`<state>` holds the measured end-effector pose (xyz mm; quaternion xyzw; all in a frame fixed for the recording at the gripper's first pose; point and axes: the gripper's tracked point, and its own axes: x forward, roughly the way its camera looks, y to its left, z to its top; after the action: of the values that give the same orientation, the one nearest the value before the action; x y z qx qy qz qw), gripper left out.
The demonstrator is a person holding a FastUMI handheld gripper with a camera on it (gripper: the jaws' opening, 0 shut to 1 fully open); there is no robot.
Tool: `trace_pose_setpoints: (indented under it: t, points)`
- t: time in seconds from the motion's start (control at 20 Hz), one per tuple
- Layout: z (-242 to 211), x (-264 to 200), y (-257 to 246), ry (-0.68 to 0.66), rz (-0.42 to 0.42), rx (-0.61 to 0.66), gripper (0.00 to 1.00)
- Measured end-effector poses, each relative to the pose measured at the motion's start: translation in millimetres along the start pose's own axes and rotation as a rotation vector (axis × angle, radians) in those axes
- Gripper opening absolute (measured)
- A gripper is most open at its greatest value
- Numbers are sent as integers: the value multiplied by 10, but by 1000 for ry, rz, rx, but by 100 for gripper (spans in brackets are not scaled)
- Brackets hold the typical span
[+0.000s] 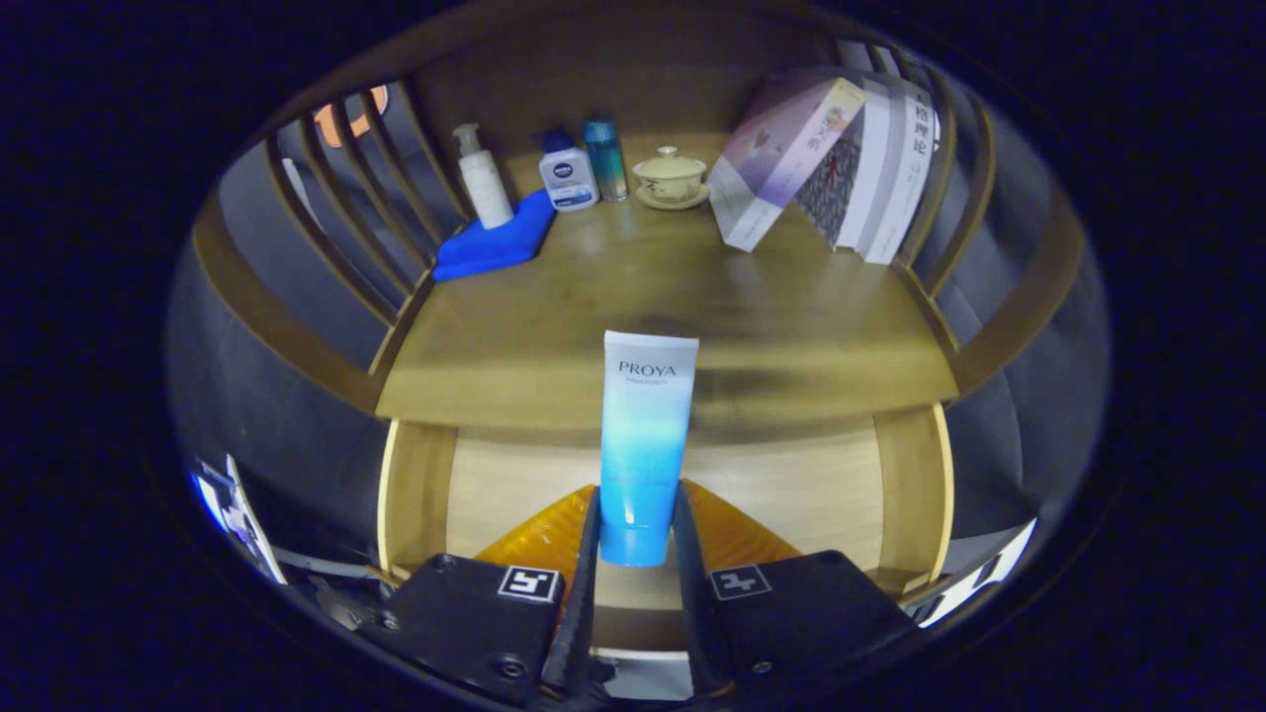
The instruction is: Pull open the drawer, take out the items inside it, and place them on the countertop above the cabinet.
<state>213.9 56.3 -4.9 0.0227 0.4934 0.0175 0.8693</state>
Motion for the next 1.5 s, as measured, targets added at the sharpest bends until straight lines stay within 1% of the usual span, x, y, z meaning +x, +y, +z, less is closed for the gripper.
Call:
trace_pose_setpoints:
  t: [0.15, 0.35, 0.6, 0.85, 0.9, 1.1, 1.2, 1.45, 1.5]
  points:
    - [284, 180, -22, -7, -21, -2, 42]
    - [538, 341, -97, -26, -76, -41, 42]
    - [531, 532, -135, -3, -62, 13, 42]
    - [506, 625, -215, -5, -71, 34, 42]
    - [504, 622, -239, -14, -87, 29, 44]
    - [564, 489, -253, -86, -100, 16, 50]
    - [593, 341, -240, -154, -106, -7, 61]
    - [539, -300, -66, -371, -47, -23, 64]
    - [497, -413, -32, -410, -40, -32, 73]
